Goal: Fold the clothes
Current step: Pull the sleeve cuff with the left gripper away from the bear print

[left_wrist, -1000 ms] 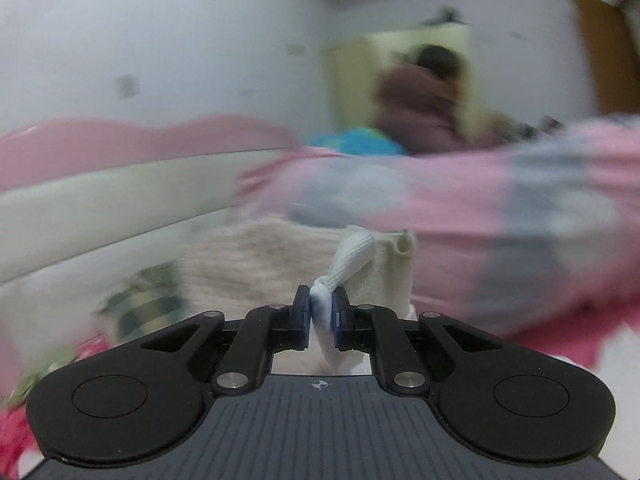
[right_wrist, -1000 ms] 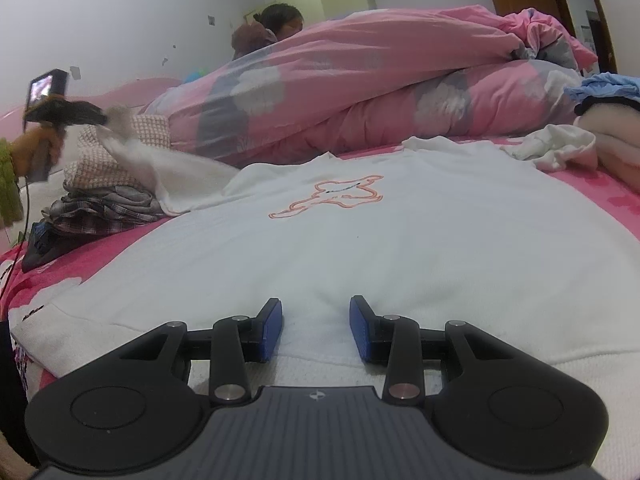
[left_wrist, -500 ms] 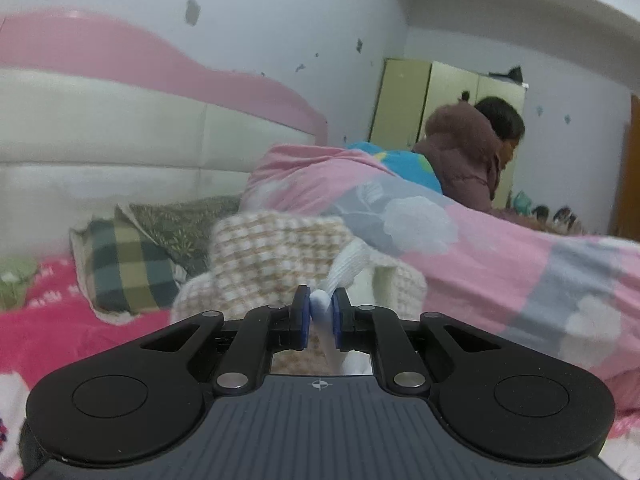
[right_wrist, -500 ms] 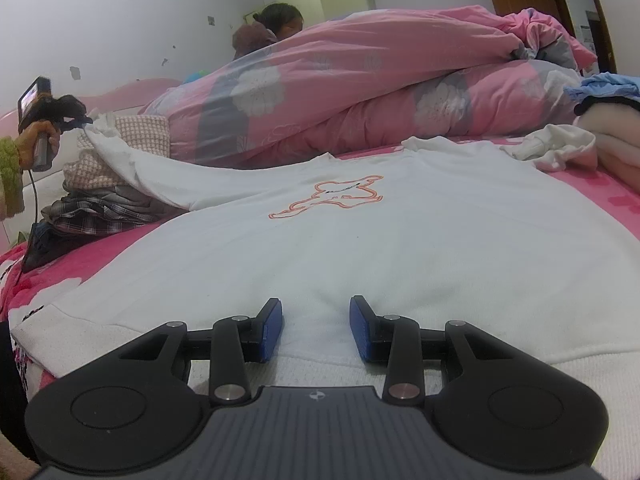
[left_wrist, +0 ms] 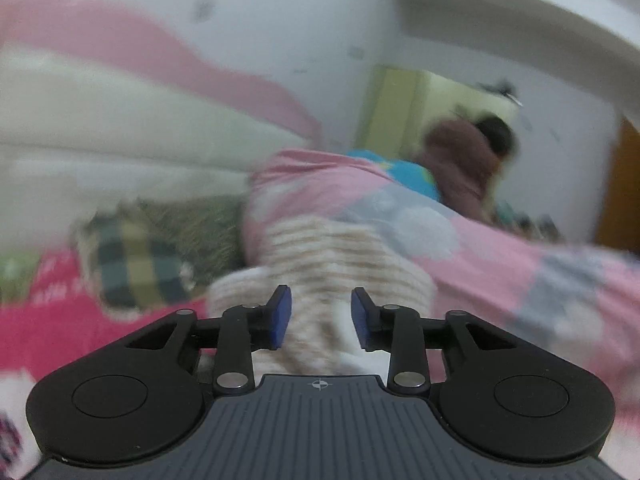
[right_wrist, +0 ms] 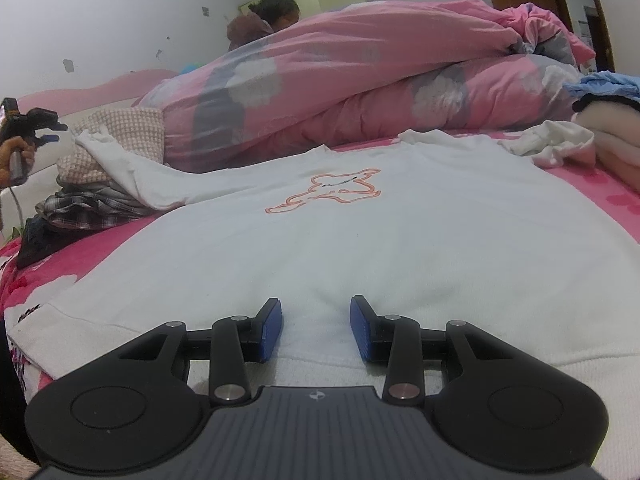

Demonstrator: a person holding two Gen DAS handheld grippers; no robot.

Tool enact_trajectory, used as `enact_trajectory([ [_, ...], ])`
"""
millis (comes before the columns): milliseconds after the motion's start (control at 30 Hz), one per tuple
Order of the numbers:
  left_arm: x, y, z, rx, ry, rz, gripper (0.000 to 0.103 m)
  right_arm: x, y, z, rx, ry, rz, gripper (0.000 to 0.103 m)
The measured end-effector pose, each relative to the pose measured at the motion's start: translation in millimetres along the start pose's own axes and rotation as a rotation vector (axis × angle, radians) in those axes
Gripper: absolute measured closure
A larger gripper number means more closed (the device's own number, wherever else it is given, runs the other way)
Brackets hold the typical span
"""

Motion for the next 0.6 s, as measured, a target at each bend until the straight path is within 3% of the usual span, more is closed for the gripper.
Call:
enact_trajectory([
  [133, -2, 4, -56, -0.185, -0.058, 0.084, 0.06, -1, 0, 1, 0.003, -0.002, 0.001, 0.063],
  [233, -35, 1, -85, -0.209, -0.036, 0.209, 0.059, 0, 0, 1, 0.005, -0.003, -0.002, 0.063],
  [333, -79, -8, -99, -0.216, 0.055, 0.333, 0.059, 0, 0, -1, 0.003, 0.0, -0.008, 0.063],
  [400, -103, -17, -103, -0.231, 0.153, 0.374, 0.059, 0, 0, -2, -0.002, 0.004, -0.014, 0.063],
  [533, -127, -26, -108, -0.275, 0.292, 0.374, 0.059, 1, -1, -4, -0.016, 0.016, -0.024, 0.063],
  [600, -130, -29, -108, -0.271, 0.336, 0.355, 0.068, 1, -2, -5, -0.023, 0.022, -0.03, 0.063],
])
Point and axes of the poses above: each gripper's, at about its wrist camera, not at the fingertips, and x roughly against the way its jaws point, z to its left, y to its top, the point moved 2 cm from there along -x, roughly the way its jaws point, and after that the axes turned 6 degrees about -z, right-handed, at the moved point
